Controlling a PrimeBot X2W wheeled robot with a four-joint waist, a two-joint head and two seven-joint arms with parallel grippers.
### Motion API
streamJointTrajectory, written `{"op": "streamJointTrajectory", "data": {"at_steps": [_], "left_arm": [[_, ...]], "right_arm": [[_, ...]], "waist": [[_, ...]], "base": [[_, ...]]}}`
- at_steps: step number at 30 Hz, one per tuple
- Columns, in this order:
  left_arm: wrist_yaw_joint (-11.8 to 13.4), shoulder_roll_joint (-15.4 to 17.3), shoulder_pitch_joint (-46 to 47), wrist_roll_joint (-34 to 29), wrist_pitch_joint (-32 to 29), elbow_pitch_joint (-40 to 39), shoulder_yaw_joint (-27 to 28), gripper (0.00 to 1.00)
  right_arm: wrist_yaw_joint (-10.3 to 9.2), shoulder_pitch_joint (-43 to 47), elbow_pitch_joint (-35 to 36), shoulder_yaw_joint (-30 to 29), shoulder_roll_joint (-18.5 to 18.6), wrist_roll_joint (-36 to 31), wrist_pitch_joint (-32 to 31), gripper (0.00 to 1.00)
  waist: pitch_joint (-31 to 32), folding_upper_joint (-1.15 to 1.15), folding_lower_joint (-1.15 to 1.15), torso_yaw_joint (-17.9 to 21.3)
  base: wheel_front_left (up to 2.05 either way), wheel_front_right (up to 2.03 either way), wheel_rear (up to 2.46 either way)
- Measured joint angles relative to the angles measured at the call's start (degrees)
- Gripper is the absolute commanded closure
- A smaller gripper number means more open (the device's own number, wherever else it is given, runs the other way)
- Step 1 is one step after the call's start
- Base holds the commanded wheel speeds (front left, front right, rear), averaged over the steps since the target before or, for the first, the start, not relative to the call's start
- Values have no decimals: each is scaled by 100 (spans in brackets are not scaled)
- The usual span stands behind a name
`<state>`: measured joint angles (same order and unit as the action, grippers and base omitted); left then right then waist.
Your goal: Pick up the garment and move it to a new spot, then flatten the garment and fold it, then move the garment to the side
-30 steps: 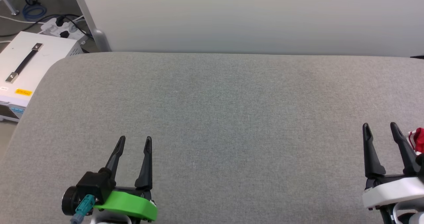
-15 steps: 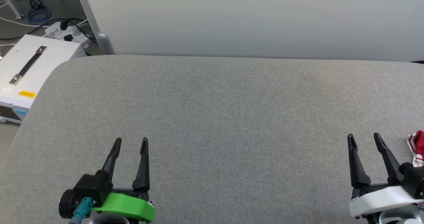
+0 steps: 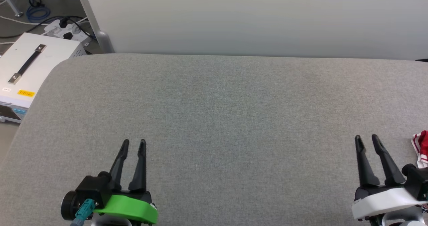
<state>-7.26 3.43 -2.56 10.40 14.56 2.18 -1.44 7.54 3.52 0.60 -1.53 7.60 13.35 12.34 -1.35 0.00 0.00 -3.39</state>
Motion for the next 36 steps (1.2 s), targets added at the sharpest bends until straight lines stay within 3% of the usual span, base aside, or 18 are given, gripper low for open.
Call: {"op": "streamJointTrajectory", "data": {"at_steps": [36], "left_arm": [[154,0,8,-231,-366,-48,15,100]], "right_arm": [[0,-14,-8,22,-121,-320,-323,100]], "waist": [[37,0,0,93]], "base": [[0,0,0]]}}
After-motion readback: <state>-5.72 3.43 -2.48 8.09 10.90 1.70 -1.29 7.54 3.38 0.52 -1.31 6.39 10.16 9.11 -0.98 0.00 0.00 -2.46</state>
